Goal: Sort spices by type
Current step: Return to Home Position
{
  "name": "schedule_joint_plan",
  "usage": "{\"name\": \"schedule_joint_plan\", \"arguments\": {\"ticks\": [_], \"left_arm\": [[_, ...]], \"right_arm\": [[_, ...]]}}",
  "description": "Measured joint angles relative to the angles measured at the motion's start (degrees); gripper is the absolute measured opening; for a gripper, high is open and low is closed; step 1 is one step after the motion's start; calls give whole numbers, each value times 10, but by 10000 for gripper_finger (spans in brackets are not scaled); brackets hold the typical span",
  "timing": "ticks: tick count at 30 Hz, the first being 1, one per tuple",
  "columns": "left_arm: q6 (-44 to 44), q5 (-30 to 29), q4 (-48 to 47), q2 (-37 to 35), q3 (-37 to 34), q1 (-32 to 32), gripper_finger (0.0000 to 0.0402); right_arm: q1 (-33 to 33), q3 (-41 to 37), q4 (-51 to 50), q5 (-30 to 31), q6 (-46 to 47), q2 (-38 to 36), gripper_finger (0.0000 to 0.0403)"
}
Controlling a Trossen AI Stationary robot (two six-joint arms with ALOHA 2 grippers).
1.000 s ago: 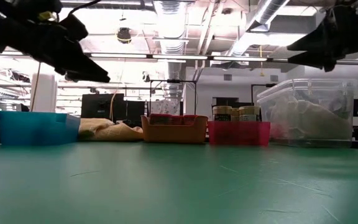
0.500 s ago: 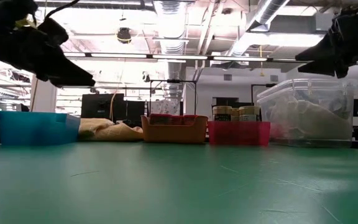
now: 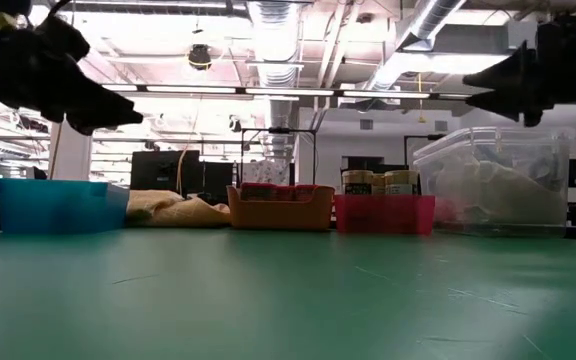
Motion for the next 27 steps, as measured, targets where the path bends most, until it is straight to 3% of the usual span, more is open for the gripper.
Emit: {"name": "schedule_joint_plan", "arguments": {"ticks": [2,8,15,27], "left_arm": [[-4,0,29,1,-19,-10,187],[-17,-15,71,0,-44,-45,187],[29,-95,71,0,-45,-86,187],[52,-97,64,1,-46,-111,187]], "right_arm": [[12,-30,67,-4,-20,0,312],[59,-35,98,11,-33,0,312],[90,-34,70,88,-49,0,312],[93,-34,69,89,-5,1,312]]}}
